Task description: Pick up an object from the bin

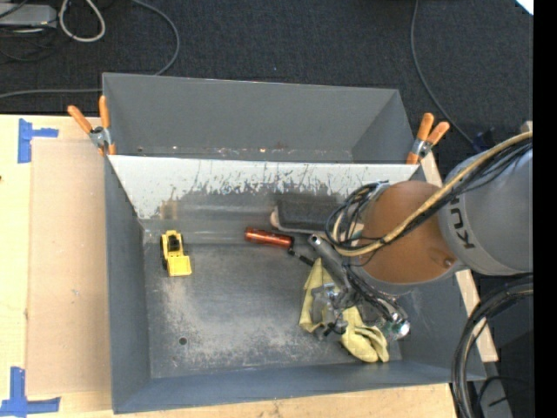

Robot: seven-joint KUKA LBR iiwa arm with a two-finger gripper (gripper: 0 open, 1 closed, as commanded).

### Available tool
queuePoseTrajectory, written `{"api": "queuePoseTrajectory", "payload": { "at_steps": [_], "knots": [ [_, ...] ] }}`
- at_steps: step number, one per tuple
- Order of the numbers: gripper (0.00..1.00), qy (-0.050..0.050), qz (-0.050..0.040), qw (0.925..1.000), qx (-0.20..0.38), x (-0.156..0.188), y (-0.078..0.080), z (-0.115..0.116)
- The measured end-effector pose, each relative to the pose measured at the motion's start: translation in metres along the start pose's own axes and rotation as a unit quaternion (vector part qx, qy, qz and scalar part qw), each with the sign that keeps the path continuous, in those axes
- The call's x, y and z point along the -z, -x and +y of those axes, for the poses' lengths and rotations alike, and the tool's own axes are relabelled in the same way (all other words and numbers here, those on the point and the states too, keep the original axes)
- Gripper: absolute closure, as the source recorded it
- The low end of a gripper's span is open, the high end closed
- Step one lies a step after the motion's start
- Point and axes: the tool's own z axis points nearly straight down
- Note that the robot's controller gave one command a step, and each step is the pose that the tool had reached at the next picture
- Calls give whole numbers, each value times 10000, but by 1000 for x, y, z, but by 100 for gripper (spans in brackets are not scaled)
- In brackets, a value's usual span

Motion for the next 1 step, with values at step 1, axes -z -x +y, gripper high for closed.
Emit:
{"api": "queuePoseTrajectory", "payload": {
  "at_steps": [1],
  "knots": [
    [100, 1, 0, 10000, -5, 0, 0, 0]
  ]
}}
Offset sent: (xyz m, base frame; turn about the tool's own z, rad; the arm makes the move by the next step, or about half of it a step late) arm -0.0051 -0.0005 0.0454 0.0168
